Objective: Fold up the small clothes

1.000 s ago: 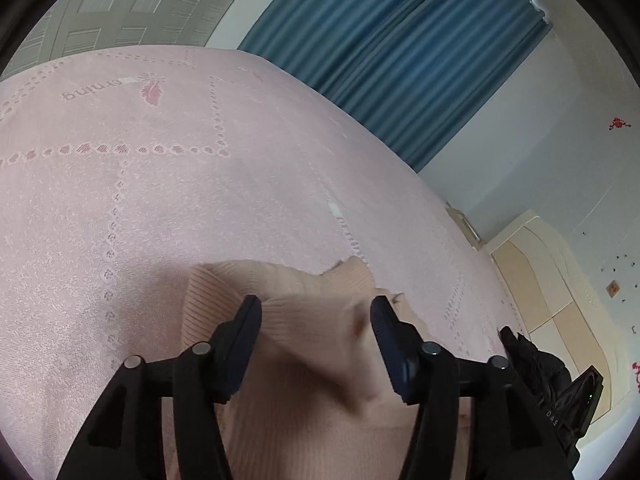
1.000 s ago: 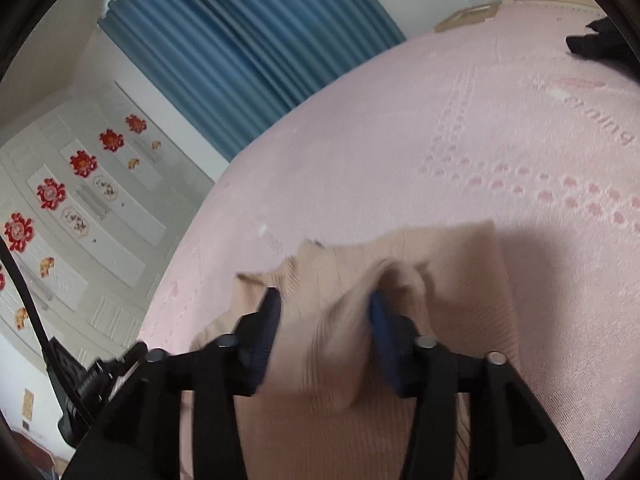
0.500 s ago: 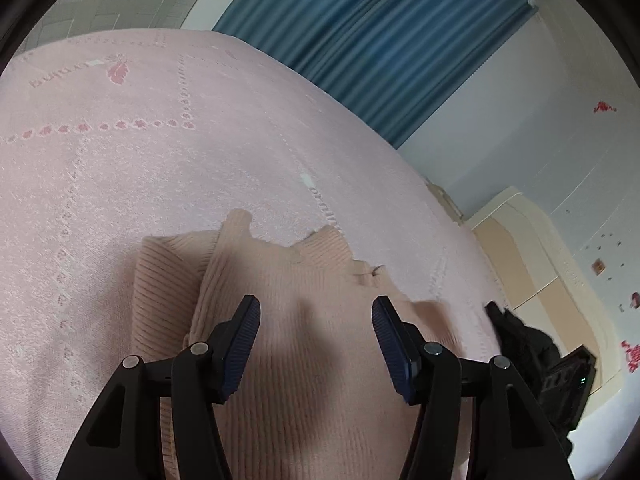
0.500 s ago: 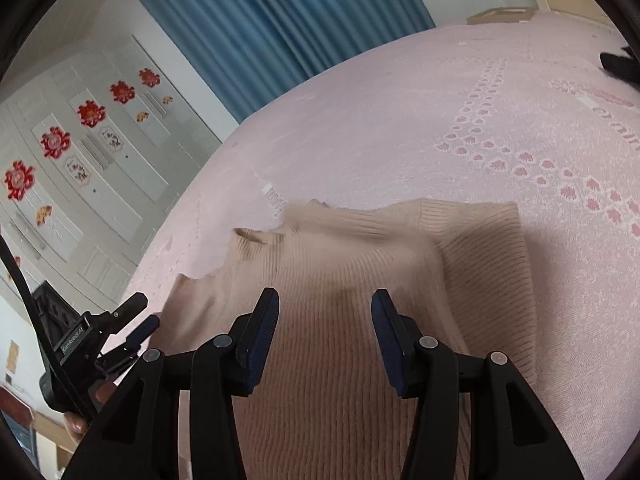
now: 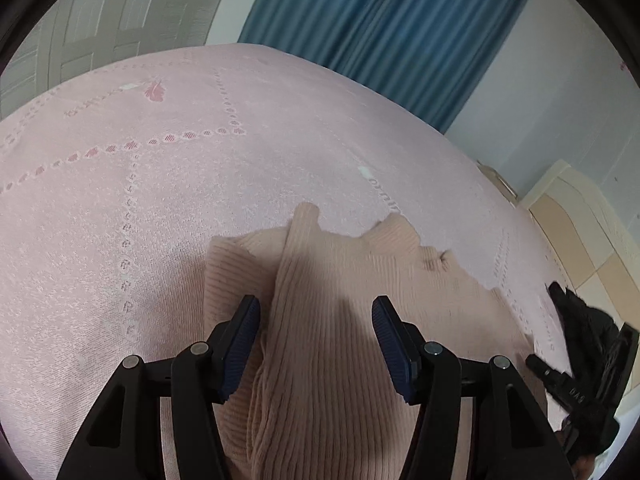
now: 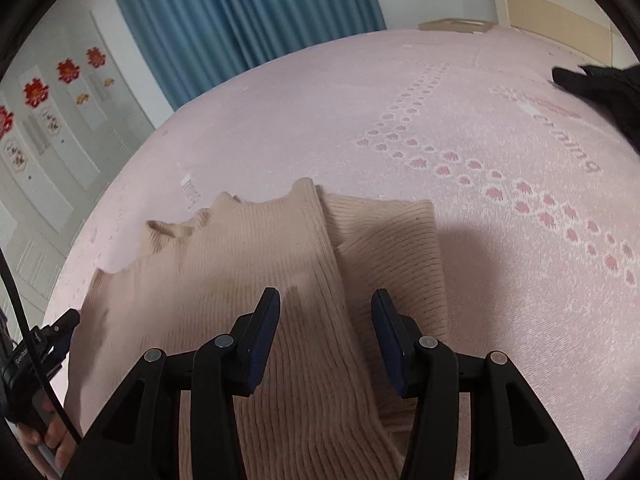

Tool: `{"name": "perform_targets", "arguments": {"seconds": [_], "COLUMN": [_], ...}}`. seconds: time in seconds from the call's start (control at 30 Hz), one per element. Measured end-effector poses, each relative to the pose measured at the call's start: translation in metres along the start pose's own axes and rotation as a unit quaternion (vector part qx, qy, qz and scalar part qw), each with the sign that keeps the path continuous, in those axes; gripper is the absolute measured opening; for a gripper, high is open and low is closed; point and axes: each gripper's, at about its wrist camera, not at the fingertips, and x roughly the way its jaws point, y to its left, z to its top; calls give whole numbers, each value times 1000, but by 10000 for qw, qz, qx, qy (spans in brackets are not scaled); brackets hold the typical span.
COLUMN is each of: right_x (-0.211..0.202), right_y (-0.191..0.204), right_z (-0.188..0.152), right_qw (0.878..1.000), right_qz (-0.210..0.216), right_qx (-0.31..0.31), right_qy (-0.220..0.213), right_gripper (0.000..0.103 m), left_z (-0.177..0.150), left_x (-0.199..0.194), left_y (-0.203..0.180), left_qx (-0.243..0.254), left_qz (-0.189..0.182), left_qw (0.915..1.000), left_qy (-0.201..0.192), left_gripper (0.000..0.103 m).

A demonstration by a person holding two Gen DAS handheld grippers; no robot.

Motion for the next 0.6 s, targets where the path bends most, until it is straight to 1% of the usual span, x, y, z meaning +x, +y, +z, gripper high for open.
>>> {"name": "perform_targets", "arguments": {"seconds": [0.07,0.17,0.2,0.3,0.37,0.4,0.47,0.53,0.6], "right_x": [-10,-29,-33,-42,-49,-55,-61,-64,-63], "right_y": [-5,-11,-13,-17,-21,-23,-25,-26,-27], "right_z": [-5,-15,-20,-36,-47,-54,-60,-65,-66], "right_qw": [9999,9991,9992,9994,9994,9993,9993,9995,9994], "right_qz": [165,409,411,328,328,350,362,306,303], "right_qx": [-25,-14,-8,-24,6,22,26,6,36], "right_qy": [-42,-53,-20,93,96,100,97,120,171], "right_gripper": [48,48,48,48,48,48,48,48,48], "left_z": [-8,-26,-30,-47,-60,-65,-70,-69,-67], "left_x": [-11,-29,-33,-47,-58,-64,-77,-80,-80], "left_y": [-2,0,1,10,18,21,27,30,29], "left_qx": [162,335,362,319,302,308,275,177,129], "left_qz": [-73,-278,-309,-214,-316,-361,-419,-569,-616], "left_qw": [9998,9989,9986,9985,9976,9974,9978,9976,9975], "left_qy": [42,194,235,383,531,539,437,361,312], "left_gripper": [56,56,56,56,55,55,54,54,52]}}
